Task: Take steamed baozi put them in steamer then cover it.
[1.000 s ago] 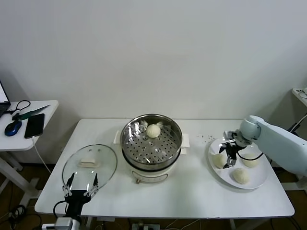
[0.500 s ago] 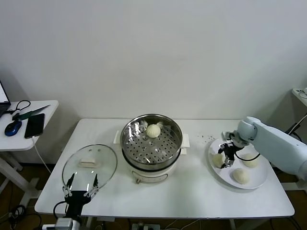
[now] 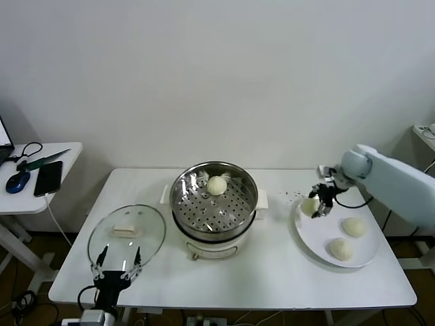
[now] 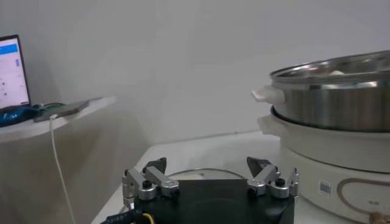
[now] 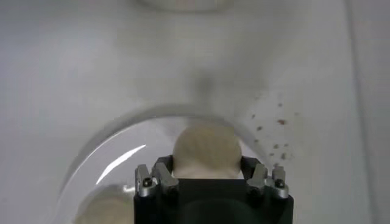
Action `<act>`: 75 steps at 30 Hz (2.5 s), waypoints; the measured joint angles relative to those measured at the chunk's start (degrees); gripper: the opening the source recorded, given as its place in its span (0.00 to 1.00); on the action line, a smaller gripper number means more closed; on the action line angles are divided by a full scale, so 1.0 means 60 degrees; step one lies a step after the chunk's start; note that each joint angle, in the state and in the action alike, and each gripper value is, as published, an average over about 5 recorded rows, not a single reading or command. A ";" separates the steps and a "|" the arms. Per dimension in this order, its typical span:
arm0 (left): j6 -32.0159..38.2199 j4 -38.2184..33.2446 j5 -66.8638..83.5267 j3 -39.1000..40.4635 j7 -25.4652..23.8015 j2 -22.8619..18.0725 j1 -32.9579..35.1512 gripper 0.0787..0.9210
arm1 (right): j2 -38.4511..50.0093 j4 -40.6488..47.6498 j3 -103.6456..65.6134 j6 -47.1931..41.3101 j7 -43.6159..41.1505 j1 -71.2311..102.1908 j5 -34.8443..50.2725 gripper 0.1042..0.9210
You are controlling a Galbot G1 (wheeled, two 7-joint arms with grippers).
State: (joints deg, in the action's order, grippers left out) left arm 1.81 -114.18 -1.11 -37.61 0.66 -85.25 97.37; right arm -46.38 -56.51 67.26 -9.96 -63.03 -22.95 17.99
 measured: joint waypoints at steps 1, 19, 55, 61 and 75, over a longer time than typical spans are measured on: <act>0.0000 -0.0001 0.0000 0.0025 -0.0002 0.0001 -0.0002 0.88 | -0.0105 -0.0041 0.0241 -0.0042 0.0022 -0.0333 0.0244 0.73; 0.0130 0.0084 -0.0132 0.0308 -0.0034 0.0263 -0.0026 0.88 | -0.3301 -0.0329 0.2369 -0.1039 0.0803 -0.3093 0.3470 0.73; 0.0226 0.0030 -0.0101 0.0145 -0.0032 0.0270 0.0123 0.88 | -0.6307 -0.0150 0.3526 -0.1853 0.2115 -0.1619 0.4305 0.80; 0.0197 0.0051 -0.0031 0.0058 -0.0029 0.0272 0.0041 0.88 | -0.6264 -0.0188 0.3485 -0.1872 0.2104 -0.1594 0.4265 0.88; 0.0196 0.0090 0.0013 0.0006 -0.0022 0.0305 0.0073 0.88 | -0.4632 -0.1278 0.3706 -0.1286 0.1233 -0.3048 0.4199 0.88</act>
State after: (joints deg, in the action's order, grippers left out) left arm 2.98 -113.64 -1.03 -37.58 0.53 -83.42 97.81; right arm -74.17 -64.18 89.50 -17.68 -55.63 -41.24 43.18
